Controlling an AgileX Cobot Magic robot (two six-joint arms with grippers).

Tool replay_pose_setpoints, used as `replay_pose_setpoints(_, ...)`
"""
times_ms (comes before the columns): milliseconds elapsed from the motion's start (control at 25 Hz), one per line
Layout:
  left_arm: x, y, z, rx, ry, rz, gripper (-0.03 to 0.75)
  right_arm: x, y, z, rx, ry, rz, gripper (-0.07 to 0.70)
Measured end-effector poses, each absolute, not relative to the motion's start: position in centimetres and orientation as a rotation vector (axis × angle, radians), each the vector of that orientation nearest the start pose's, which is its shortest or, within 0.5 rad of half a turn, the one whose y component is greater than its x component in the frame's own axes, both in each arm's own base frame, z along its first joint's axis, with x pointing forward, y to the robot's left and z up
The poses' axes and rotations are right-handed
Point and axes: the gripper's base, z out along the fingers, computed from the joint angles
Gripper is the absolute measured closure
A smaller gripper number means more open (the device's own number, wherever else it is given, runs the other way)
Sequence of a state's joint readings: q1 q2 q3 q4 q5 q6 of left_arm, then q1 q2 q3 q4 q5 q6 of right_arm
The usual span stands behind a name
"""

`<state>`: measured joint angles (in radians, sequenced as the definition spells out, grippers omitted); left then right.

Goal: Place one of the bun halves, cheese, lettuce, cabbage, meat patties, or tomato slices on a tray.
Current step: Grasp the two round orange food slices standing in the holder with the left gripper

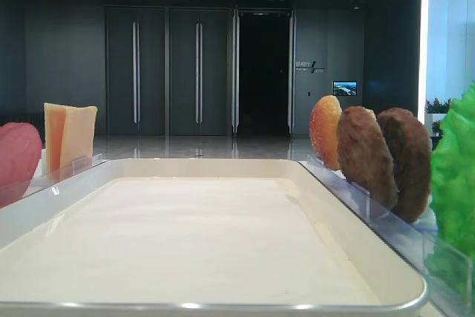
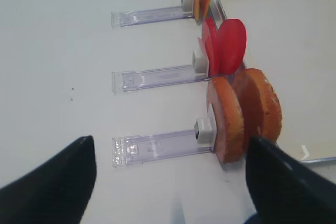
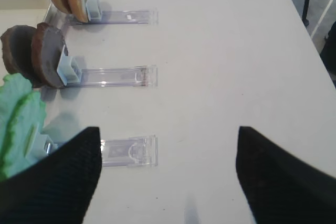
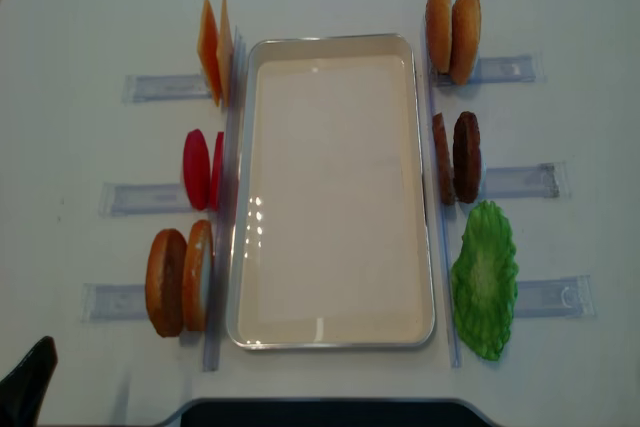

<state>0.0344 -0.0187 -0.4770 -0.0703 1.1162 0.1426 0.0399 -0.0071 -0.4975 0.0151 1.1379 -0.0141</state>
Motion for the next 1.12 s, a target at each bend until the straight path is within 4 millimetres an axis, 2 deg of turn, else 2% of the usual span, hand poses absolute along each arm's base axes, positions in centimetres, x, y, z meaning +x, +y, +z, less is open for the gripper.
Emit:
replay_pose_setpoints(880, -0.74, -0.60, 26.65, 0.113, 2.099, 0.018, 0.024, -0.92, 0.09, 27.04, -0.059, 2.116, 0.034, 0.097)
replay_pose_setpoints(1120, -0.74, -0.60, 26.65, 0.100, 2.100, 0.011, 0.065, -0.92, 0.09, 27.04, -0.059, 2.116, 0.034, 0.097)
